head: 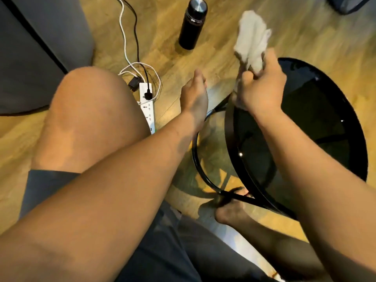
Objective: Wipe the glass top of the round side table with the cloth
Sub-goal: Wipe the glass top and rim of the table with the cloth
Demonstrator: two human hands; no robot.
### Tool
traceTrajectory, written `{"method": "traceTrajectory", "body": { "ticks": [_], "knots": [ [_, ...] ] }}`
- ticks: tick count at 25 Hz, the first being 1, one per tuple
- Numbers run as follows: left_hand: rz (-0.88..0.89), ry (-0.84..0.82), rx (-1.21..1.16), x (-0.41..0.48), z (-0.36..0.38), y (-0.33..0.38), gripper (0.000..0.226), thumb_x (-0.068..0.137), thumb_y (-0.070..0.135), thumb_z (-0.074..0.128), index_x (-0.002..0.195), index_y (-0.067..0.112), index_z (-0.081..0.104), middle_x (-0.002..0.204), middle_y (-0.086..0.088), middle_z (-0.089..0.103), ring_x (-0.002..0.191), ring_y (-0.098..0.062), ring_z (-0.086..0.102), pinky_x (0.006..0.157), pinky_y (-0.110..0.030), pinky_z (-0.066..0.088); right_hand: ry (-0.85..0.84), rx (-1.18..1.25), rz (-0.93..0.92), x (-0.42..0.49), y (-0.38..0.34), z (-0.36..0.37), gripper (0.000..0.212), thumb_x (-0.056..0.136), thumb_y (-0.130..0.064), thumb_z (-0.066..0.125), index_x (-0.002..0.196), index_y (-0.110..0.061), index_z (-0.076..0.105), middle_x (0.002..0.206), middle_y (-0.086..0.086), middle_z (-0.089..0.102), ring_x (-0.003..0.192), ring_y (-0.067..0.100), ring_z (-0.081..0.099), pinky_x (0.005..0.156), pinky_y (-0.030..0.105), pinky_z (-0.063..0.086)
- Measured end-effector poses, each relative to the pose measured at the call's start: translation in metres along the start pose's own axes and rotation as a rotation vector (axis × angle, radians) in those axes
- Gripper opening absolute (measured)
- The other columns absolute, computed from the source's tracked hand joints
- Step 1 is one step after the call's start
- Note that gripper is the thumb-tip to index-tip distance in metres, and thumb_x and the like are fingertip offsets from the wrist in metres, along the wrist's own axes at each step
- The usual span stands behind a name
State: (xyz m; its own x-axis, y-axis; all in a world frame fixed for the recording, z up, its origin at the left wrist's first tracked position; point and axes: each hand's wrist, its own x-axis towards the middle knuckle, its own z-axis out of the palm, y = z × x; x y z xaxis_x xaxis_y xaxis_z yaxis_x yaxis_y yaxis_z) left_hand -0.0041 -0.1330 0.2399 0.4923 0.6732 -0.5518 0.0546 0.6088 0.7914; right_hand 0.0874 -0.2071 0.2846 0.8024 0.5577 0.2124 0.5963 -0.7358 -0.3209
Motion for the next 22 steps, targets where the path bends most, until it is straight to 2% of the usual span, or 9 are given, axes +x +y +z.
{"method": "traceTrajectory", "body": {
  "ticks": [2, 5, 7, 9, 12, 14, 16, 18, 22],
  "knots": [
    [0.006, 0.047, 0.081, -0.003, 0.003, -0.003, 0.047, 0.103, 0.046, 0.037, 0.119, 0.011, 0.064, 0.126, -0.009, 0.064, 0.117, -0.026, 0.058, 0.093, -0.033, 0.041, -0.329, -0.571, -0.332, 0.007, 0.021, -0.01, 0.039, 0.083, -0.015, 0.057, 0.122, -0.018, 0.056, 0.13, 0.014, 0.048, 0.115, 0.036, 0.045, 0.079, 0.041, 0.043],
    [-0.037, -0.035, 0.261, -0.004, 0.008, -0.017, 0.051, 0.104, 0.044, 0.032, 0.126, 0.006, 0.059, 0.13, -0.013, 0.061, 0.108, -0.024, 0.057, 0.086, -0.031, 0.039, -0.598, -0.73, -0.507, -0.019, 0.038, 0.0, 0.055, 0.079, -0.037, 0.053, 0.134, -0.033, 0.053, 0.148, 0.011, 0.035, 0.125, 0.04, 0.032, 0.094, 0.051, 0.039],
    [-0.122, -0.174, 0.308, -0.004, 0.012, -0.028, 0.055, 0.104, 0.048, 0.031, 0.12, 0.005, 0.062, 0.119, -0.018, 0.066, 0.098, -0.022, 0.061, 0.088, -0.035, 0.047, -0.58, -0.646, -0.552, -0.048, 0.049, -0.011, 0.056, 0.075, -0.05, 0.046, 0.128, -0.036, 0.058, 0.147, 0.009, 0.038, 0.12, 0.041, 0.035, 0.086, 0.051, 0.042],
    [-0.25, -0.304, 0.224, -0.01, 0.014, -0.036, 0.061, 0.104, 0.052, 0.029, 0.131, 0.006, 0.058, 0.123, -0.014, 0.066, 0.108, -0.022, 0.064, 0.097, -0.036, 0.047, -0.566, -0.56, -0.561, -0.096, 0.062, -0.03, 0.049, 0.078, -0.056, 0.049, 0.116, -0.031, 0.066, 0.143, 0.009, 0.043, 0.114, 0.041, 0.04, 0.08, 0.05, 0.045],
    [-0.317, -0.306, 0.117, -0.003, 0.009, -0.043, 0.066, 0.105, 0.051, 0.023, 0.136, 0.002, 0.053, 0.134, -0.017, 0.062, 0.122, -0.027, 0.061, 0.103, -0.035, 0.045, -0.451, -0.343, -0.555, -0.179, 0.065, -0.053, 0.027, 0.075, -0.035, 0.054, 0.074, -0.016, 0.073, 0.105, 0.012, 0.06, 0.086, 0.029, 0.043, 0.064, 0.045, 0.048],
    [-0.311, -0.245, 0.1, 0.005, 0.007, -0.044, 0.065, 0.105, 0.053, 0.023, 0.132, 0.006, 0.058, 0.13, -0.014, 0.065, 0.116, -0.026, 0.062, 0.093, -0.033, 0.046, -0.393, -0.3, -0.557, -0.195, 0.078, -0.051, 0.02, 0.069, -0.021, 0.056, 0.06, -0.009, 0.069, 0.088, 0.013, 0.054, 0.074, 0.026, 0.035, 0.055, 0.04, 0.048],
    [-0.285, -0.151, 0.116, 0.011, 0.007, -0.045, 0.065, 0.103, 0.056, 0.023, 0.128, 0.01, 0.061, 0.131, -0.011, 0.065, 0.116, -0.025, 0.06, 0.089, -0.031, 0.039, -0.46, -0.395, -0.619, -0.185, 0.093, -0.042, 0.008, 0.068, -0.015, 0.075, 0.072, -0.009, 0.073, 0.102, 0.016, 0.049, 0.081, 0.03, 0.04, 0.057, 0.039, 0.047],
    [-0.234, -0.053, 0.148, 0.015, 0.008, -0.049, 0.065, 0.102, 0.056, 0.022, 0.131, 0.012, 0.061, 0.133, -0.01, 0.062, 0.122, -0.027, 0.057, 0.097, -0.035, 0.038, -0.594, -0.452, -0.653, -0.165, 0.101, -0.027, 0.026, 0.061, -0.021, 0.088, 0.082, -0.014, 0.075, 0.111, 0.014, 0.042, 0.084, 0.034, 0.042, 0.06, 0.038, 0.045],
    [-0.173, -0.036, 0.14, 0.016, 0.027, -0.046, 0.062, 0.103, 0.053, 0.023, 0.134, 0.012, 0.059, 0.138, -0.009, 0.059, 0.127, -0.027, 0.054, 0.1, -0.035, 0.037, -0.49, -0.437, -0.548, -0.123, 0.074, 0.004, 0.025, 0.071, -0.026, 0.083, 0.091, -0.014, 0.073, 0.115, 0.019, 0.048, 0.093, 0.038, 0.045, 0.06, 0.04, 0.048]
  ]
}}
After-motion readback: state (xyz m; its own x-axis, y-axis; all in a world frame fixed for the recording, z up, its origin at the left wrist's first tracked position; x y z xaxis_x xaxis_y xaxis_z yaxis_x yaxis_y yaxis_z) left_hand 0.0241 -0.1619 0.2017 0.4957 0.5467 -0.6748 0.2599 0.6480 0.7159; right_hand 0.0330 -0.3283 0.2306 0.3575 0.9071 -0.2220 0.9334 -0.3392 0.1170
